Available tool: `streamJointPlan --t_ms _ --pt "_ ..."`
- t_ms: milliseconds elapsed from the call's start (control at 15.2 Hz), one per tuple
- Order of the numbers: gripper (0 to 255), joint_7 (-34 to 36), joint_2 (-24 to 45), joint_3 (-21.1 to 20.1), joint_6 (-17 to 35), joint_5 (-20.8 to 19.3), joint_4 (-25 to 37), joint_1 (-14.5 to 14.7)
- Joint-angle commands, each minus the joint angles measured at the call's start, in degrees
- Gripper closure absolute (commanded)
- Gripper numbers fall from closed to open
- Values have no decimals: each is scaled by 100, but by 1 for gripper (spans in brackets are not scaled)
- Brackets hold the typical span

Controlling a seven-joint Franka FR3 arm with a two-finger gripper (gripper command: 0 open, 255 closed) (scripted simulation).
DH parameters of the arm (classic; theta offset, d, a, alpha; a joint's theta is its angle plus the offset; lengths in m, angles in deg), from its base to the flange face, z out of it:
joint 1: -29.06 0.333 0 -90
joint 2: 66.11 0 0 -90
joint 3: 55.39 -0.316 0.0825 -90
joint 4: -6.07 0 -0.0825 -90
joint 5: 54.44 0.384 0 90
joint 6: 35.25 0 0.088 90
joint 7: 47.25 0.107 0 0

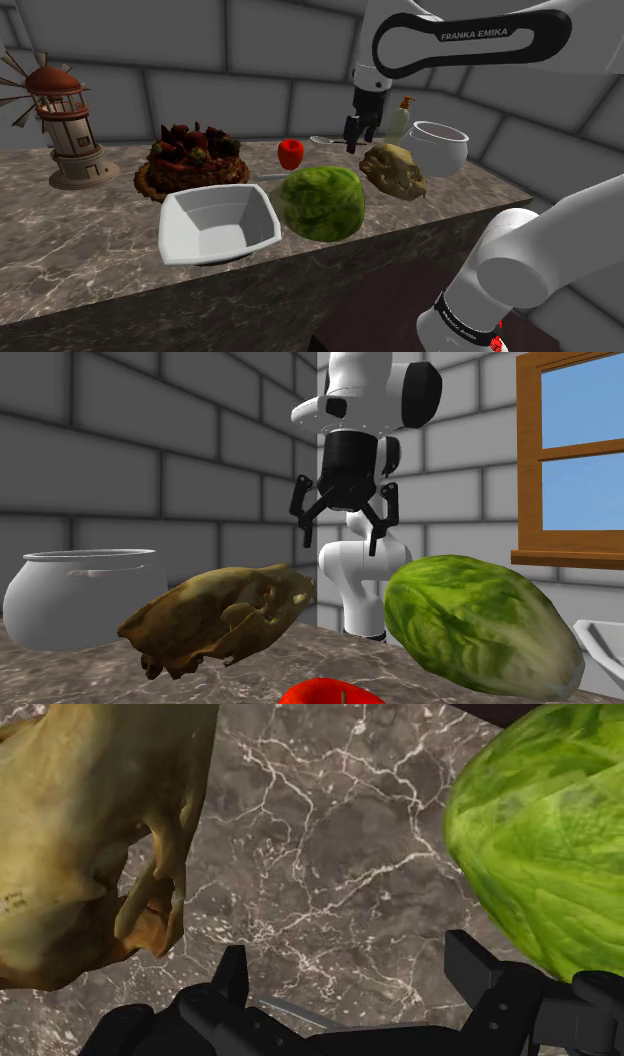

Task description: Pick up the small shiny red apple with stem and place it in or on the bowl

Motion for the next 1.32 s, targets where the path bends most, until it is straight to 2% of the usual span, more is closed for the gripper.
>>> streamJointPlan --t_ms 0,528,990,1254 --pt "0 48 382 -44 253 -12 237 22" --pt "0 187 1906 -173 980 -149 1425 70" --pt "0 295 3248 -264 1259 -334 2818 138" --pt "0 309 3336 -243 1539 -355 2629 119"
